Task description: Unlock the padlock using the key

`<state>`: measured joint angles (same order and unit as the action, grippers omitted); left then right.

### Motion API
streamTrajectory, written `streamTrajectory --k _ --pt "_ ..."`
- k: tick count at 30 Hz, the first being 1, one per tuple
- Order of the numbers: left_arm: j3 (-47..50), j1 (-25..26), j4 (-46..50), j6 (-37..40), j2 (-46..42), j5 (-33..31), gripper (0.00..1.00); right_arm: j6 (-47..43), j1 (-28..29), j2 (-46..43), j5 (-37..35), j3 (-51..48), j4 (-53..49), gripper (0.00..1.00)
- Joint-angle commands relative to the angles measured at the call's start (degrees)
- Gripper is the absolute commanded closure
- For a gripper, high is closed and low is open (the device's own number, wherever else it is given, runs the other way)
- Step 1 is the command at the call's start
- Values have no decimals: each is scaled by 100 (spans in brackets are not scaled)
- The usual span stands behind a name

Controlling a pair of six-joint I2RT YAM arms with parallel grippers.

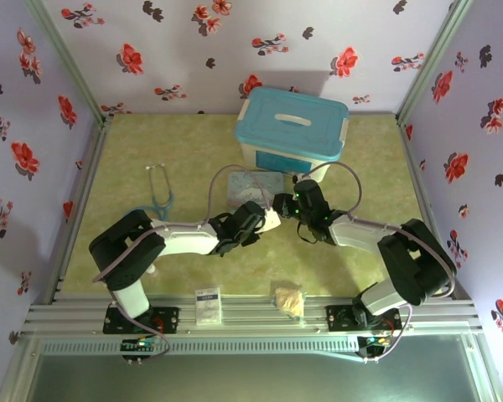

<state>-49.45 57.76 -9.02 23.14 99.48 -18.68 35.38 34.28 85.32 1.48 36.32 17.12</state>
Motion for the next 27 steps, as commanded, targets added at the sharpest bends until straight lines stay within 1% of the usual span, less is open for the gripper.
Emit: streamTrajectory --k 1,4,7,10,14,17,21,23,25,27 --pt "-249 135 -181 162 70 1 80 119 79 236 -33 -156 -356 63" --pt "-210 337 160 89 58 82 80 135 61 214 -86 -118 -488 63" --pt "-35 494 348 -166 7 150 80 124 43 160 -112 -117 -543 62" --pt "134 722 352 -355 45 -169 81 128 35 161 -130 -116 -544 62" --pt "218 1003 353 -701 117 -270 82 149 19 168 -164 -155 -543 63" --pt "160 1273 433 -936 247 -618 82 202 -9 103 -233 -219 -557 63" --pt "150 1475 493 -1272 411 -350 78 237 -78 -26 -235 -274 -602 62" --pt "142 1495 568 -1431 425 -170 76 203 -97 -100 -248 -268 -685 62" --pt "155 1527 649 -1573 396 119 71 161 -115 -175 -270 -256 -783 62" --pt "128 1568 750 -1671 407 246 69 136 -132 -248 -284 -249 -875 61"
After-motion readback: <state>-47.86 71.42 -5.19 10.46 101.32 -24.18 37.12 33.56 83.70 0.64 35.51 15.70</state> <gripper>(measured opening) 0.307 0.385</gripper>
